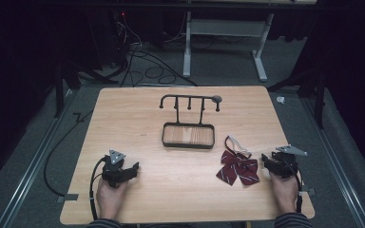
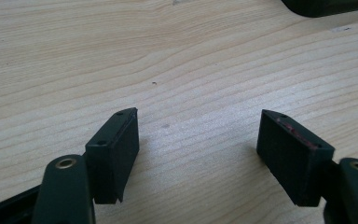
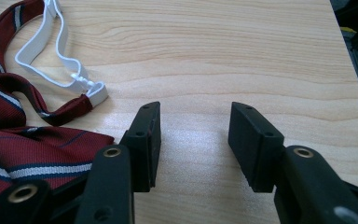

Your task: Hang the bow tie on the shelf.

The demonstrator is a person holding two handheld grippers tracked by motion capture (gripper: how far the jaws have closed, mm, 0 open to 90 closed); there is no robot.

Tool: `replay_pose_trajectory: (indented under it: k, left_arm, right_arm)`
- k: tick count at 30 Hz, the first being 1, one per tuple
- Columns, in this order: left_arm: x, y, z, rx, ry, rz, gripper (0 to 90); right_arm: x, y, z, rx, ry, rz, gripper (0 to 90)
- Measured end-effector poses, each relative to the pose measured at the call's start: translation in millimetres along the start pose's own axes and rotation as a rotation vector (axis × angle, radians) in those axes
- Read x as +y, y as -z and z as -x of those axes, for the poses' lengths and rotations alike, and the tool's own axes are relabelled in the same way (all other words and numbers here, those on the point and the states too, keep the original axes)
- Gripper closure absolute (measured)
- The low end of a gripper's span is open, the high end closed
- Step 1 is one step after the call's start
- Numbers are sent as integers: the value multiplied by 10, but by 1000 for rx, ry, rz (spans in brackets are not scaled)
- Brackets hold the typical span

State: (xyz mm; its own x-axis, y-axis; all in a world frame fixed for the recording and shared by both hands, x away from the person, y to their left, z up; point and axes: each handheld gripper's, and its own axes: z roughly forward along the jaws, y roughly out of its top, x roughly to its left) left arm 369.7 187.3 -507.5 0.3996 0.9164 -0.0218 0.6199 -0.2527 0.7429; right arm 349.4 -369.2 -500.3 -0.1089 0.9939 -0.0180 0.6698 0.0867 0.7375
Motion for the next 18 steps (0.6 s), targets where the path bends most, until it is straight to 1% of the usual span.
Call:
replay_pose_trajectory:
  k: [3, 5, 7, 9, 10, 11, 12, 13, 15, 16, 17, 18]
  left_arm:
    - [-1, -2, -1, 0, 2, 4, 300]
    - [-1, -2, -2, -2, 4, 5, 299]
    - [-1, -2, -2, -2, 4, 5, 299]
    - [-2, -2, -1, -1, 2, 4, 299]
    - [-1, -1, -1, -2, 1, 2, 299]
    - [-1, -1, -2, -2, 1, 2, 299]
    - [-2, -2, -2, -1, 3, 4, 299]
    - [-2, -2, -2, -1, 3, 4, 299]
    - [-2, -2, -1, -2, 2, 4, 299]
    - [-1, -1, -1, -2, 1, 2, 298]
    - [-1, -1, -1, -2, 1, 2, 298]
    - [-1, -1, -1, -2, 1, 2, 298]
  right_arm:
    - [-9, 14, -16, -7, 6, 9, 565]
    - [-14, 45, -18, 3, -7, 23, 573]
    - [-7, 85, -25, 10, -5, 43, 583]
    - [0, 108, -30, 15, -4, 47, 590]
    - [10, 157, -42, 30, -7, 57, 601]
    - [10, 157, -42, 30, -7, 57, 601]
    - [13, 198, -65, 45, -9, 64, 611]
    - [13, 198, -65, 45, -9, 64, 611]
    - [13, 223, -112, 46, 8, 58, 613]
    - [9, 239, -162, 50, 29, 58, 626]
    - [9, 239, -162, 50, 29, 58, 626]
    - [5, 252, -197, 68, 29, 59, 640]
